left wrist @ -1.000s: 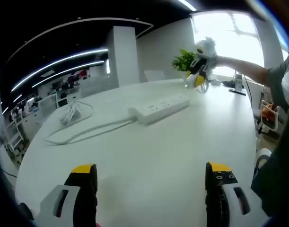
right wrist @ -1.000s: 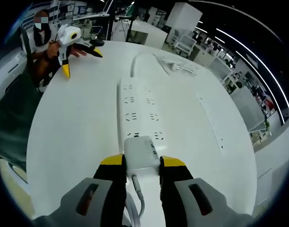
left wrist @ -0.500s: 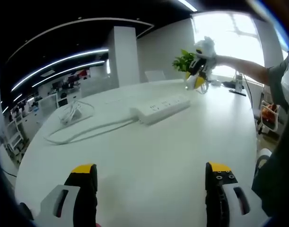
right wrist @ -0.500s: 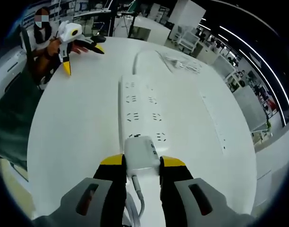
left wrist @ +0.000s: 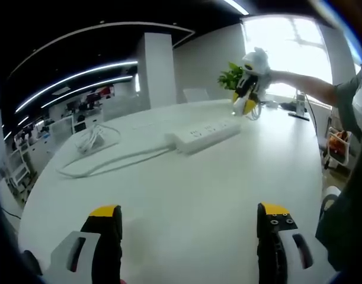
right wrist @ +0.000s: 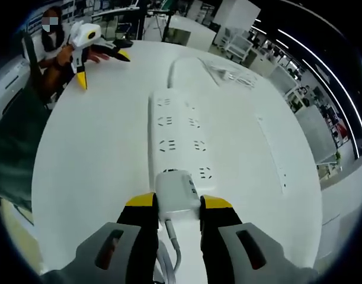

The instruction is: Straighten the power strip on the desk, plug the charger into it

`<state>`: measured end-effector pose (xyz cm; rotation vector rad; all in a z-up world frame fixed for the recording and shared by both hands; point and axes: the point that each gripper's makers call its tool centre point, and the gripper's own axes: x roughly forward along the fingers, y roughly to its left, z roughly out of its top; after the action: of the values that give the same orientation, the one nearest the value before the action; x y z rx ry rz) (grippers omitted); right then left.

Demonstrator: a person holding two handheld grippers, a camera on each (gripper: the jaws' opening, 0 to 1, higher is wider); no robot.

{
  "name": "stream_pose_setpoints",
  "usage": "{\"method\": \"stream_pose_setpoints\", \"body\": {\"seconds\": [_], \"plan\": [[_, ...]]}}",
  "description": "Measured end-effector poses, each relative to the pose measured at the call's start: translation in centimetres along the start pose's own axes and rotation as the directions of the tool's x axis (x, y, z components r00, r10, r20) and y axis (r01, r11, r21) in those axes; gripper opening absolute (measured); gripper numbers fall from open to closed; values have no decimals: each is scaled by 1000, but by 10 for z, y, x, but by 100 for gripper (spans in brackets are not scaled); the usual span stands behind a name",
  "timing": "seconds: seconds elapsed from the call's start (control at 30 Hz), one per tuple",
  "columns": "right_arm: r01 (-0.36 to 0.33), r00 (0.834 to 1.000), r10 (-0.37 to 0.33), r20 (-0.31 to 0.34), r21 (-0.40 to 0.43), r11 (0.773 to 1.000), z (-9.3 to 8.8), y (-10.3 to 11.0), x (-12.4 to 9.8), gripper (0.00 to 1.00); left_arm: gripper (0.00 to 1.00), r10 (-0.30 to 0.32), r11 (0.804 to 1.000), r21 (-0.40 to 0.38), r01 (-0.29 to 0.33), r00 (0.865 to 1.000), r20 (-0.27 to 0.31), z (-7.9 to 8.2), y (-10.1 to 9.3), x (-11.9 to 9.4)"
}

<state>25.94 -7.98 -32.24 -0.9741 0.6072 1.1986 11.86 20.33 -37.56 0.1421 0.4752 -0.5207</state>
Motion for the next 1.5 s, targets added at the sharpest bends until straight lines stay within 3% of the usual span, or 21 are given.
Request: {"method": "stream_pose_setpoints", "body": {"seconds": [1.1, 1.5], "plan": [[14, 997, -17, -71, -39, 999, -5, -4, 11, 25, 97, 4, 1000, -8, -4, 1000, 4, -4, 5, -2], [30, 986, -44, -161, -91, 995, -1, -4, 12, 25, 97, 2, 1000, -7, -2, 1000, 9, -3, 5, -3]]}}
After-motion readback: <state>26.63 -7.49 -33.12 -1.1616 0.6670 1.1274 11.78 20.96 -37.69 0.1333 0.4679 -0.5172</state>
